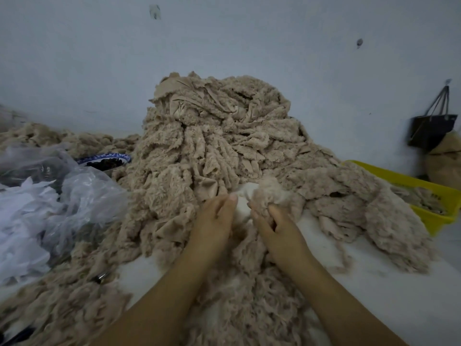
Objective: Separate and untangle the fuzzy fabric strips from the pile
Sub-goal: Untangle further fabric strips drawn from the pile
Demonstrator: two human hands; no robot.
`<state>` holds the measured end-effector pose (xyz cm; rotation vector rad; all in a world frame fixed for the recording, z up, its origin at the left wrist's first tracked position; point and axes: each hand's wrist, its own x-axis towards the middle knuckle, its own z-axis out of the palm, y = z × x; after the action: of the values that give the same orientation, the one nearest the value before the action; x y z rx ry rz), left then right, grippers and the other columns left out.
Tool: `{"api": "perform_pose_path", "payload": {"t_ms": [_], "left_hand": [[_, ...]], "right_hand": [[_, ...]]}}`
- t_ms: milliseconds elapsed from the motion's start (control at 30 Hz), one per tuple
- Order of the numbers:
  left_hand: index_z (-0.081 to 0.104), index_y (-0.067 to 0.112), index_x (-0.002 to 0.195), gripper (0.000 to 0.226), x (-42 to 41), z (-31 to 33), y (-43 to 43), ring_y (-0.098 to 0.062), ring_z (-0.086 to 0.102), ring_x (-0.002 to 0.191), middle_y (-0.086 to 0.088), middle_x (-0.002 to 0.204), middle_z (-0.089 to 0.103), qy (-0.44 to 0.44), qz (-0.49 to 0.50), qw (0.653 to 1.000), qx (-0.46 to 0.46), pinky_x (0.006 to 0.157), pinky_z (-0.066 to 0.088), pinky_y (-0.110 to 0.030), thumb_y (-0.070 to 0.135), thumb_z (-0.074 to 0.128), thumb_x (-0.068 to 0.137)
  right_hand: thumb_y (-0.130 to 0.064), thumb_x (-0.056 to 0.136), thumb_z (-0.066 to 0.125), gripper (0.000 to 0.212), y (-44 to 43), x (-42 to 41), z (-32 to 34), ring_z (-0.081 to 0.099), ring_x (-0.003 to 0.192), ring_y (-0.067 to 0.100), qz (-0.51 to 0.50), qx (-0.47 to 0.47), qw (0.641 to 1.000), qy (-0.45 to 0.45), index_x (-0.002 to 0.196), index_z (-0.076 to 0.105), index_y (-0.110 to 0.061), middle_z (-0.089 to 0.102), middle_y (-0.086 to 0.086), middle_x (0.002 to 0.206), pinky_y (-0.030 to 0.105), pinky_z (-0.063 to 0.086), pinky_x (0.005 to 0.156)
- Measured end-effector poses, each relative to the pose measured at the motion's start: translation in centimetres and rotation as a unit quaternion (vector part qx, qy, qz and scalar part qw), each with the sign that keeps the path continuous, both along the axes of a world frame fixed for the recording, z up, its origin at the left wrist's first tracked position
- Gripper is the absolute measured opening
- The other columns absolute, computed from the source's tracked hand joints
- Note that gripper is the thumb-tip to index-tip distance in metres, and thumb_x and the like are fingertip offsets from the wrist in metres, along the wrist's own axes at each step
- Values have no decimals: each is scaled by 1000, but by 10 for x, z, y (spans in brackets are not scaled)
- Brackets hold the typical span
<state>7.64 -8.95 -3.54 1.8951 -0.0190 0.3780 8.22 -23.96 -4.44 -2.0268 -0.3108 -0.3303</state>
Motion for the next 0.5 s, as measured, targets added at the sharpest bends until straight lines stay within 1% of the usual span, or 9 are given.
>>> {"api": "perform_pose_path", "payload": {"t_ms": [67, 133, 167, 233, 300, 333, 400, 433, 500], "left_hand": [[71, 28, 94, 46, -5, 3, -1, -10, 67, 86, 7, 92, 71, -37, -2, 999, 15, 73, 53, -25, 65, 43, 94], [65, 30, 81, 50, -11, 8, -7, 3, 62, 66, 17, 75, 68, -27, -47, 998, 13, 56, 44, -10, 76, 46, 80], [62, 28, 78, 47, -11, 8, -11, 4, 60, 60, 17, 71, 66, -20, -58, 998, 16, 53, 43, -10, 73, 51, 80], [60, 21, 79, 35, -9, 6, -13, 0, 59, 60, 12, 67, 66, 0, -47, 999, -14, 55, 47, -16, 54, 62, 89], [68, 17, 89, 22, -7, 6, -10, -9, 69, 70, 2, 78, 73, 42, -25, 987, -153, 64, 56, -27, 37, 62, 96], [71, 13, 94, 22, -4, 9, -8, -13, 71, 73, -4, 83, 75, 64, -31, 965, -252, 66, 57, -29, 32, 61, 97], [70, 7, 99, 24, -1, 14, 0, -14, 70, 64, -8, 81, 74, 83, -54, 896, -432, 57, 56, -27, 28, 58, 99], [69, 7, 100, 24, 0, 16, 4, -11, 68, 57, -6, 75, 72, 87, -57, 863, -494, 50, 54, -23, 28, 56, 100], [66, 8, 99, 23, 2, 16, 13, -9, 64, 52, -3, 70, 67, 88, -52, 827, -553, 45, 51, -20, 30, 56, 99]], "right_hand": [[-28, 101, 51, 26, 2, 0, 0, 42, 68, 4, -11, -59, 996, -64, 77, 40, -26, 42, -6, 81, 15, 36, 58], [-23, 101, 49, 9, 7, -2, 2, 50, 79, 7, -7, -92, 993, -76, 93, 49, -26, 45, -5, 92, 16, 41, 65], [-22, 101, 48, 12, 9, -4, 2, 54, 87, 13, 4, -120, 991, -66, 111, 53, -24, 46, -5, 100, 22, 47, 73], [-24, 100, 46, 41, 11, -6, 0, 55, 101, 16, 22, -161, 986, -41, 141, 42, -25, 43, -9, 114, 35, 50, 83], [-26, 98, 46, 57, 10, -8, 2, 48, 108, 6, 33, -146, 988, -29, 151, 29, -34, 36, -18, 120, 30, 45, 86], [-26, 97, 47, 58, 9, -9, 3, 46, 110, 4, 36, -144, 989, -20, 152, 29, -36, 35, -20, 120, 26, 42, 86], [-25, 97, 48, 47, 4, -7, 3, 48, 107, 7, 36, -167, 985, -3, 143, 44, -30, 41, -18, 113, 23, 36, 81], [-24, 97, 49, 36, 2, -6, 3, 50, 98, 9, 28, -181, 983, 1, 132, 54, -25, 45, -16, 104, 23, 34, 75], [-23, 97, 50, 14, 0, -5, 4, 47, 77, 11, 2, -178, 984, 16, 104, 60, -15, 45, -10, 85, 27, 32, 64]]}}
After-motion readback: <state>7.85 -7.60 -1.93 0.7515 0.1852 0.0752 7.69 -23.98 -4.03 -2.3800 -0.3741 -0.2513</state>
